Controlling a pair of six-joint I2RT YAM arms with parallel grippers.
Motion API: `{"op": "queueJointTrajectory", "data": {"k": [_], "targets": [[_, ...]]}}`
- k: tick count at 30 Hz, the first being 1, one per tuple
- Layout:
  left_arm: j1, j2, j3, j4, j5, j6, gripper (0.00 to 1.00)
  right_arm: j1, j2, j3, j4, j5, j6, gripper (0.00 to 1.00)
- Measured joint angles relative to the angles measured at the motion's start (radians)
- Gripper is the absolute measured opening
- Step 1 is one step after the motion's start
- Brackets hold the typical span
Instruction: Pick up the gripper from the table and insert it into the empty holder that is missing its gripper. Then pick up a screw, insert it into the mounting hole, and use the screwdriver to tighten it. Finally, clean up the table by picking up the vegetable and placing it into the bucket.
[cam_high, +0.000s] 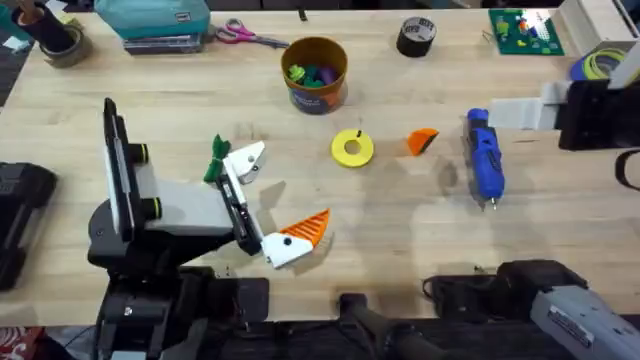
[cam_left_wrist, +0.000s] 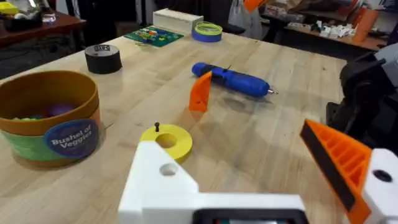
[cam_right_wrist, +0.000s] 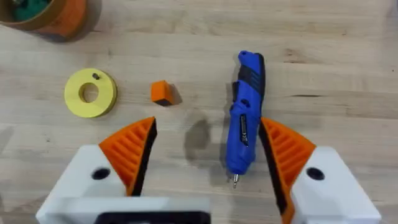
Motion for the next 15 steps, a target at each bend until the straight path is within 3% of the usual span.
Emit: {"op": "queueJointTrajectory", "data": {"k": [6, 15], "targets": [[0.0, 0.0, 0.0, 0.0, 0.0, 0.0, 0.985, 0.026, 0.035, 0.083, -0.079, -0.012, -0.007, 0.996], [0.0, 0.0, 0.0, 0.0, 0.003, 0.0, 0.985, 0.168, 0.246, 0.316, -0.217, -0.015, -0.043, 0.996]]}}
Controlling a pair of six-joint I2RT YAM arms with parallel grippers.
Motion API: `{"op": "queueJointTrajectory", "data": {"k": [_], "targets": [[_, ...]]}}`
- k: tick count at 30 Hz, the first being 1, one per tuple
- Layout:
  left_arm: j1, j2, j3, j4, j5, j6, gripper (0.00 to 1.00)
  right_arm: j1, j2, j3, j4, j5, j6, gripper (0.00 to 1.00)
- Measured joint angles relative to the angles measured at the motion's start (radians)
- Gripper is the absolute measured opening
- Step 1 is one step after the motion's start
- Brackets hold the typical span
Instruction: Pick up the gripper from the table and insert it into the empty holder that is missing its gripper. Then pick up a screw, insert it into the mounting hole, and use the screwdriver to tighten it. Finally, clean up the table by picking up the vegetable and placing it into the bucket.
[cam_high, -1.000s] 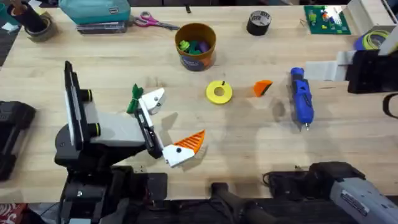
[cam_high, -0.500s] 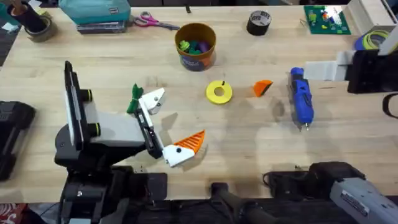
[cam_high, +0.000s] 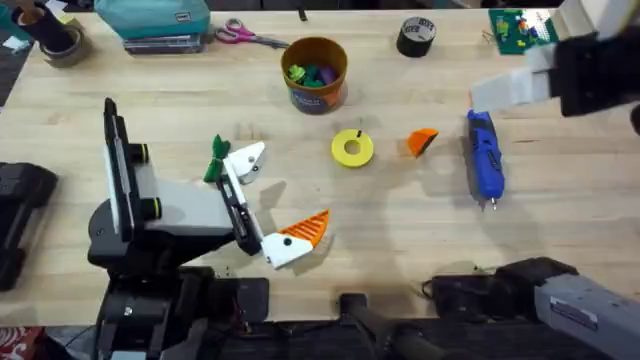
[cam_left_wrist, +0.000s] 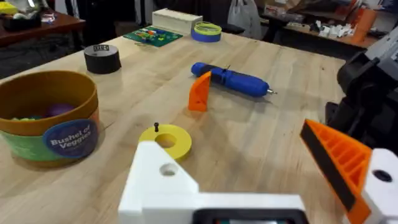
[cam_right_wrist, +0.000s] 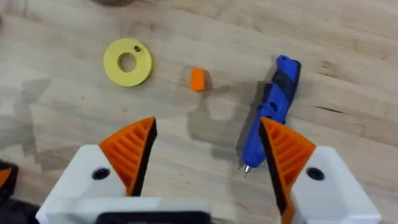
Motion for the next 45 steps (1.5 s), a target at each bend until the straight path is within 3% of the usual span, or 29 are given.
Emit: {"op": "queueJointTrajectory", "data": {"k": [8, 18, 35, 45], "targets": [[0.0, 0.0, 0.0, -0.001, 0.0, 0.0, 0.985, 0.105, 0.124, 0.106, -0.047, 0.009, -0.014, 0.996], [0.0, 0.0, 0.0, -0.001, 0.0, 0.0, 0.985, 0.123, 0.172, 0.1, -0.066, 0.059, -0.014, 0.996], [0.0, 0.0, 0.0, -0.001, 0.0, 0.0, 0.985, 0.055, 0.172, -0.249, 0.177, 0.063, 0.047, 0.996], [0.0, 0.0, 0.0, -0.001, 0.0, 0.0, 0.985, 0.055, 0.293, -0.286, 0.278, 0.039, 0.054, 0.996]]}}
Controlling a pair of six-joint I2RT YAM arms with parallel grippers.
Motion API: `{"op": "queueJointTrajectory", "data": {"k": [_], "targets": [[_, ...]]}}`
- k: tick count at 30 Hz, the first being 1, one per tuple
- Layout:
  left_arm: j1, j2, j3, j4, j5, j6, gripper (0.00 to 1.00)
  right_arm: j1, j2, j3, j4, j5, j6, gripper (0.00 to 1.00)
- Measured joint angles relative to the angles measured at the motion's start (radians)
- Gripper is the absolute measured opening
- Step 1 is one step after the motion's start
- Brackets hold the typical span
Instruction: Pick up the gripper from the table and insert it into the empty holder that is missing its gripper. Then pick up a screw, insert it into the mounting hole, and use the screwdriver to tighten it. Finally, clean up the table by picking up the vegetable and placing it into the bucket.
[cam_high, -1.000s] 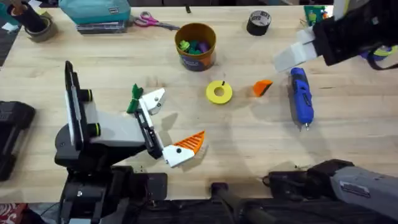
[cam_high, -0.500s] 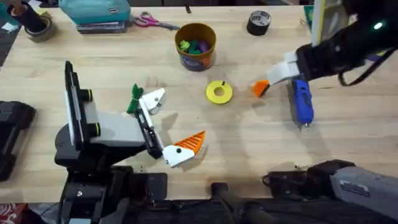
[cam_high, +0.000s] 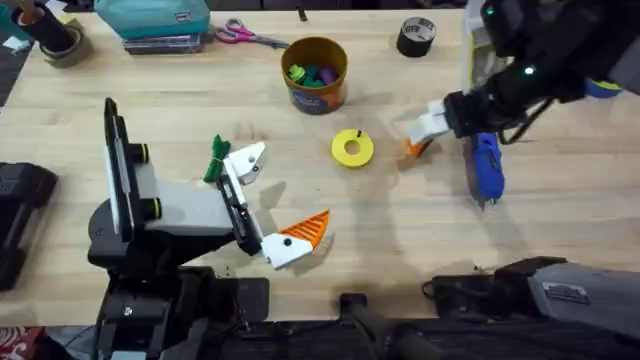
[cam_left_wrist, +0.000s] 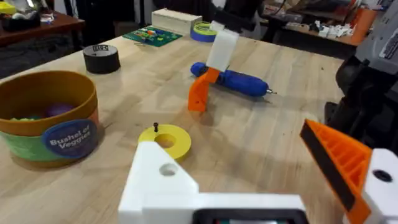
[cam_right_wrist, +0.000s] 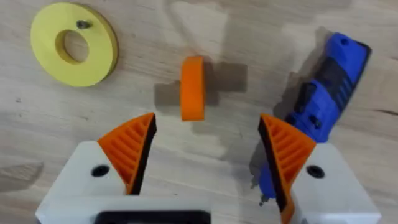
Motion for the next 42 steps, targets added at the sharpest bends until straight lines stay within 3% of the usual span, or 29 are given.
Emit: {"op": "queueJointTrajectory", "data": {"k": [16, 22, 25, 32, 37, 39, 42], "targets": [[0.0, 0.0, 0.0, 0.0, 0.0, 0.0, 0.985, 0.0, 0.119, 0.0, 0.065, -0.033, 0.0, 0.99], [0.0, 0.0, 0.0, 0.0, 0.0, 0.0, 0.985, 0.0, 0.121, -0.001, 0.085, -0.036, 0.002, 0.911], [0.0, 0.0, 0.0, 0.0, 0.0, 0.0, 0.985, 0.0, 0.122, -0.001, 0.083, -0.036, 0.004, 0.819], [0.0, 0.0, 0.0, 0.0, 0.0, 0.0, 0.985, 0.0, 0.122, -0.001, 0.081, -0.039, 0.007, 0.499], [0.0, 0.0, 0.0, 0.0, 0.0, 0.0, 0.985, 0.0, 0.122, -0.001, 0.084, -0.039, 0.011, 0.07], [0.0, 0.0, 0.0, 0.0, 0.0, 0.0, 0.985, 0.0, 0.122, -0.001, 0.087, -0.039, 0.011, 0.017], [0.0, 0.0, 0.0, 0.0, 0.0, 0.0, 0.986, 0.0, 0.122, -0.001, 0.087, -0.039, 0.011, 0.016]]}}
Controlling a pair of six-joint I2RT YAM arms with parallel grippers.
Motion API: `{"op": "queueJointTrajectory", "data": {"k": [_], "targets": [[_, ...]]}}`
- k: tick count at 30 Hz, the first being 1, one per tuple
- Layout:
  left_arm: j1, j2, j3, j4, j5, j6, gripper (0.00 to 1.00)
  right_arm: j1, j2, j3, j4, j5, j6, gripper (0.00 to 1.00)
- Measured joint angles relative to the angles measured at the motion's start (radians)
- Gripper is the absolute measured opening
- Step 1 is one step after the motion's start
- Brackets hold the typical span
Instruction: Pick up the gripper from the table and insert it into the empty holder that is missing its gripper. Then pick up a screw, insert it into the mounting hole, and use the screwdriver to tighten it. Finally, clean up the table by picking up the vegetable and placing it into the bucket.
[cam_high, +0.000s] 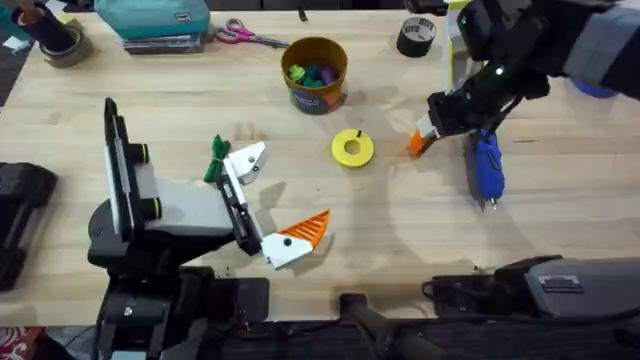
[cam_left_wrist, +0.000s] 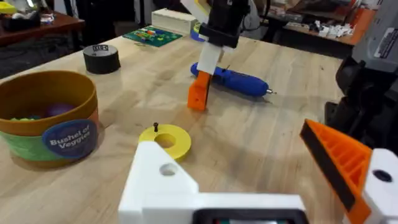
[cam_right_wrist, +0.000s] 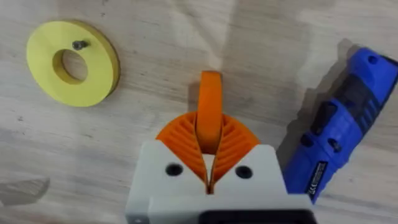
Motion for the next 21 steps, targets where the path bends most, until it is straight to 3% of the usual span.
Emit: {"op": "queueJointTrajectory", "data": {"k": [13, 21], "targets": [[0.0, 0.0, 0.0, 0.0, 0.0, 0.0, 0.985, 0.0, 0.0, 0.015, -0.037, 0.0, 0.0, 0.011], [0.0, 0.0, 0.0, 0.0, 0.0, 0.0, 0.986, 0.0, -0.073, 0.16, -0.124, 0.0, 0.0, 0.01]]}}
